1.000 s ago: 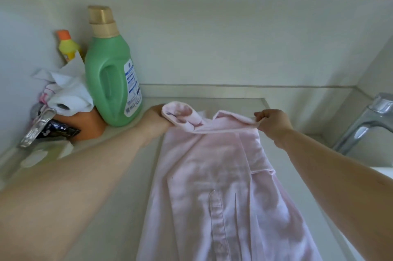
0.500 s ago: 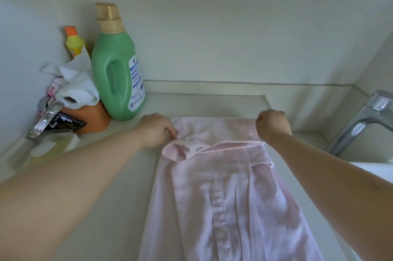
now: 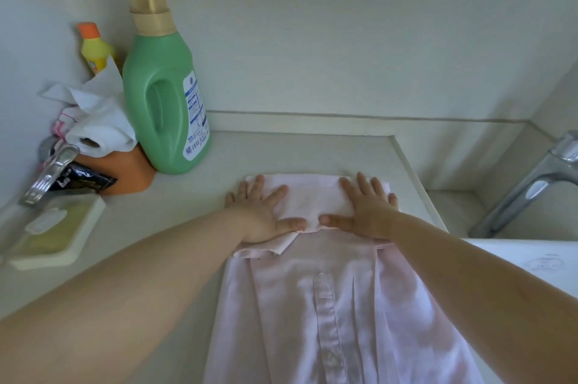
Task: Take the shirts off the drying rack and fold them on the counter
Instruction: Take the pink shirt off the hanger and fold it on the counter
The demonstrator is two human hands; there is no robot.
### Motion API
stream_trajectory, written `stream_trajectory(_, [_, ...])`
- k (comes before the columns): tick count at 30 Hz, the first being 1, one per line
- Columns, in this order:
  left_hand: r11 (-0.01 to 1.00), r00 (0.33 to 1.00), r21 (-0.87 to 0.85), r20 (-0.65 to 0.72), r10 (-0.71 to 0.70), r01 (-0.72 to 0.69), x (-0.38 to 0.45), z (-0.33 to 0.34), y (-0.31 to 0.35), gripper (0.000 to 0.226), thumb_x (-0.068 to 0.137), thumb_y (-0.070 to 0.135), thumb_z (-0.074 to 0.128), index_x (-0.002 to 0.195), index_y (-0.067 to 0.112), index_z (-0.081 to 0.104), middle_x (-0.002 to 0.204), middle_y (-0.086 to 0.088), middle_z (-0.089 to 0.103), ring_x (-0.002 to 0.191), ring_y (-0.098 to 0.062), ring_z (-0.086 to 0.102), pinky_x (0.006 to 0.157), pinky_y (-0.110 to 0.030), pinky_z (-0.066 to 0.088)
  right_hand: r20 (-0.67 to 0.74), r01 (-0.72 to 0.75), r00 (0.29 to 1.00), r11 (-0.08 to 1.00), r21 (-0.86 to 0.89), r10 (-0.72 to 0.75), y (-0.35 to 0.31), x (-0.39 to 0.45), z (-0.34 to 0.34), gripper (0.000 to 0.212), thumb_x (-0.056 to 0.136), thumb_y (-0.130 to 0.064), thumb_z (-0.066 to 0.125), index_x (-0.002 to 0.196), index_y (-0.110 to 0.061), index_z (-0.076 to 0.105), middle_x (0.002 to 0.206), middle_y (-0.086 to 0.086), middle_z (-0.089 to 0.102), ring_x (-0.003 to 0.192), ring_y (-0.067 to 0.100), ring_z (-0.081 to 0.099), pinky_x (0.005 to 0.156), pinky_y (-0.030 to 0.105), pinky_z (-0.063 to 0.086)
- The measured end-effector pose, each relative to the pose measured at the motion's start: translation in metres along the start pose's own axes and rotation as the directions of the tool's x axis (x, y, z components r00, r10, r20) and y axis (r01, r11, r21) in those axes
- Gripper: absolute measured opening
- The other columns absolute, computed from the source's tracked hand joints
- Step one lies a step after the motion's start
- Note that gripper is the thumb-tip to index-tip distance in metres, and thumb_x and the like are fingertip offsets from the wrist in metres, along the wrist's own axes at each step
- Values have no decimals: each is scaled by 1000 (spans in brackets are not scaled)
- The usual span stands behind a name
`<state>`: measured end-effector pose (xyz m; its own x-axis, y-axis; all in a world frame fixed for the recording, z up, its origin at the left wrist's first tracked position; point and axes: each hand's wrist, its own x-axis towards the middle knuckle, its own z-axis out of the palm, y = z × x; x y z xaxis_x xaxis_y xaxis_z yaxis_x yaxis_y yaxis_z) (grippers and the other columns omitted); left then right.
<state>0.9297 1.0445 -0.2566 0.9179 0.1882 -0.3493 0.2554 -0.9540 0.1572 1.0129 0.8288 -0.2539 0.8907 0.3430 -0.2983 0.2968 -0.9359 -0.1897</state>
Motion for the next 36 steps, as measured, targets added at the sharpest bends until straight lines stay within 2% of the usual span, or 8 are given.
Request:
stream_trajectory(3, [958,962,-241,-183,-204,158,15,-13,-8,76,88,69,31,151,33,9,157,-15,11,140,-37,22,113,-43,23,-161,-227,943,918,326,290,14,8,-16,74,87,-57,52,145,-17,30,146,17,32,133,36,31,104,39,33])
stream_trajectory(8, [831,927,-502,-135,-350,240,41,-25,-22,33,90,23,58,112,-1,61,114,-15,63,101,-31,61,76,-28,44,63,-306,939,740,599,337,19,25,-33,39,87,3,60,125,6,52,127,24,56,91,27,62,55,13,45])
stream_trajectory(15, [861,794,-484,-459,-399,152,71,-85,-25,35,88,14,56,121,3,56,126,-19,55,110,-35,57,79,-32,44,-417,-173,834,888,427,362,-3,54,-67,64,86,-16,58,144,-18,30,142,15,40,128,33,43,102,38,37])
stream_trajectory(18, [910,862,-413,-451,-230,27,48,-62,-5,60,92,31,56,145,17,30,150,-13,25,132,-30,39,104,-35,35,-246,-135,959,990,30,138,-9,39,-48,74,92,-49,52,151,-34,10,160,4,-2,146,31,4,115,51,13])
stream_trajectory(21, [995,963,-65,-263,56,-76,23,-11,-1,67,92,56,41,149,29,20,159,-6,10,145,-27,15,115,-42,20,-22,-7,1000,999,-42,6,-3,16,-6,67,95,-59,32,152,-36,4,161,-4,-11,148,28,-6,117,53,4])
stream_trajectory(25, [1000,991,16,-132,13,-11,8,9,-5,70,94,60,29,151,35,-3,160,-2,-12,147,-29,-6,117,-48,6,-31,-100,995,991,-92,97,5,-21,17,68,97,-59,12,152,-28,-13,159,-2,-19,148,27,-10,118,50,1])
stream_trajectory(31, [987,985,-115,-121,-122,108,-44,8,-2,82,90,55,48,151,31,-1,158,-12,-12,144,-36,13,115,-43,23,137,-198,969,978,-59,204,10,-86,-1,78,98,-46,38,153,-18,-10,159,14,-14,147,35,-7,119,46,6])
stream_trajectory(36, [948,976,-281,-109,-187,150,-127,25,-4,91,83,47,65,151,21,9,143,-21,30,127,-37,41,101,-36,40,79,-212,975,977,38,208,17,-173,-7,64,95,-37,47,149,-16,19,148,15,24,134,34,30,105,39,32])
